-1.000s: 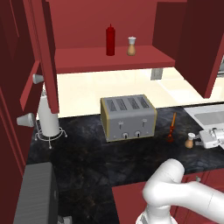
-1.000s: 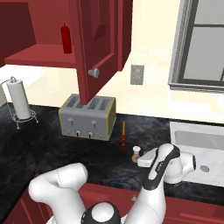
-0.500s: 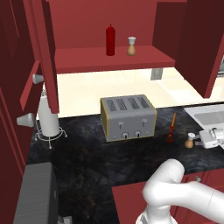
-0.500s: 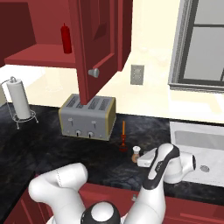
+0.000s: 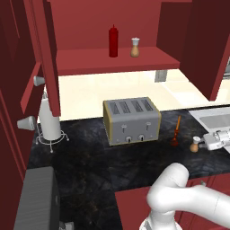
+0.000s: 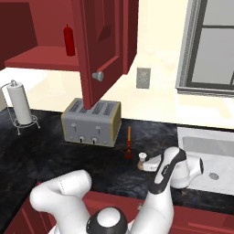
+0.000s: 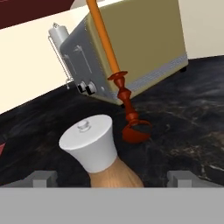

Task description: There are various items on the counter. Only move the condiments/shakers into the cabinet.

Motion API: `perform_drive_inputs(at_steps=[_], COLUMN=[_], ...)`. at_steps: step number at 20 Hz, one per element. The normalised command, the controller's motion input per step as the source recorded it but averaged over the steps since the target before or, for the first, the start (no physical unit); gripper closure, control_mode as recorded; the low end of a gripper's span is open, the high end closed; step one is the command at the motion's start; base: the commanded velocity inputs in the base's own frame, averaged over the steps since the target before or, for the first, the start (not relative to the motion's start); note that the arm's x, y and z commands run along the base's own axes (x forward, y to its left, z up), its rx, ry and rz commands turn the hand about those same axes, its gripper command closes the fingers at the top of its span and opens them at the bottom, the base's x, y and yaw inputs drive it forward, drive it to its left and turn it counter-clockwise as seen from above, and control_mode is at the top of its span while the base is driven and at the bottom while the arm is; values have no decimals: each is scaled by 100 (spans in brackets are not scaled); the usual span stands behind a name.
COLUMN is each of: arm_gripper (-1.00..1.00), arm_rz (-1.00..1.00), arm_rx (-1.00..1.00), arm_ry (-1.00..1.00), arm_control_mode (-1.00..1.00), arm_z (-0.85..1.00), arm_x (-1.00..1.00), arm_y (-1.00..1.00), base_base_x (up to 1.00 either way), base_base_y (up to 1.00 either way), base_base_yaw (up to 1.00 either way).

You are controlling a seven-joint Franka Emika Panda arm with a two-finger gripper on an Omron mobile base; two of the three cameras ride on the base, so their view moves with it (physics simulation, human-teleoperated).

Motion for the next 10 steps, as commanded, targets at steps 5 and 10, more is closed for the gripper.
perform_drive_inputs(at_steps=[5,10], arm_gripper=[-100,-100], arm_rz=[0,0], arm_rx=[0,0], arm_ry=[3,1], arm_control_mode=[-100,-100], arm_z=[0,0], arm_x=[0,0], arm_y=[2,1], base_base_x=[0,0], base_base_y=[0,0], base_base_yaw=[0,0])
